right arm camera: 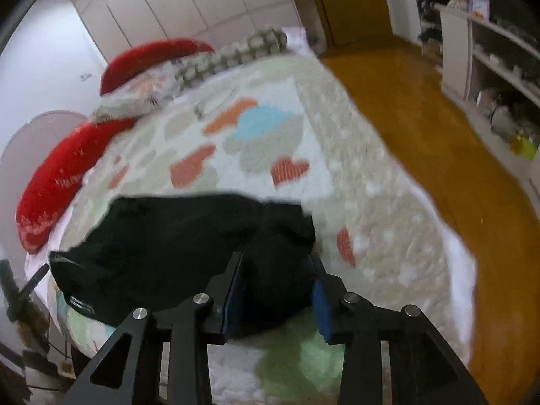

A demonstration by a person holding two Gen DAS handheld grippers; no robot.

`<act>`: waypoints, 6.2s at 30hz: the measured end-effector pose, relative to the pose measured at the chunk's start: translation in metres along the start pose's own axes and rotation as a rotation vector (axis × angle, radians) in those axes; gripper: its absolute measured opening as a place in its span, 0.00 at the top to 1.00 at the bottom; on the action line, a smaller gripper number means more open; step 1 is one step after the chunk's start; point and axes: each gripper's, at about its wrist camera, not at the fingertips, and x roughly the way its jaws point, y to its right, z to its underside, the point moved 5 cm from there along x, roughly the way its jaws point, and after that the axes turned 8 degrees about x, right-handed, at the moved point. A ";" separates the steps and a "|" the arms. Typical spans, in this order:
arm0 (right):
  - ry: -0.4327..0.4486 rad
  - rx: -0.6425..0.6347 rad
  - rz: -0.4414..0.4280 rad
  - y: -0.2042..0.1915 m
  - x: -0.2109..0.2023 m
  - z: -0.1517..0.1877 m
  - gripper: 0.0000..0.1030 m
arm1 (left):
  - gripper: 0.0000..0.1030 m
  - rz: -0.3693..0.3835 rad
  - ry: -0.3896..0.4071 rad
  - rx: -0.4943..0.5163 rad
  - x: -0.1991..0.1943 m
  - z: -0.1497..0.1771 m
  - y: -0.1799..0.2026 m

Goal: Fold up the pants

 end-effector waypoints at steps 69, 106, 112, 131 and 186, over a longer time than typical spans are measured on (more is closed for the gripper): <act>0.004 -0.576 -0.170 -0.284 0.196 -0.043 1.00 | 0.48 -0.096 -0.097 -0.217 0.077 -0.018 -0.019; 0.007 -0.494 -0.196 -0.224 0.155 -0.035 0.75 | 0.57 -0.219 -0.089 -0.107 0.052 -0.029 -0.008; -0.037 -0.547 -0.216 -0.207 0.151 -0.016 0.60 | 0.57 -0.189 -0.038 -0.102 0.042 -0.042 0.011; 0.057 -0.368 -0.129 -0.152 0.105 -0.040 0.62 | 0.55 0.033 -0.143 0.150 0.088 -0.049 0.138; -0.024 -0.602 -0.255 -0.164 0.092 -0.015 0.67 | 0.95 0.056 -0.280 0.480 0.153 -0.082 0.175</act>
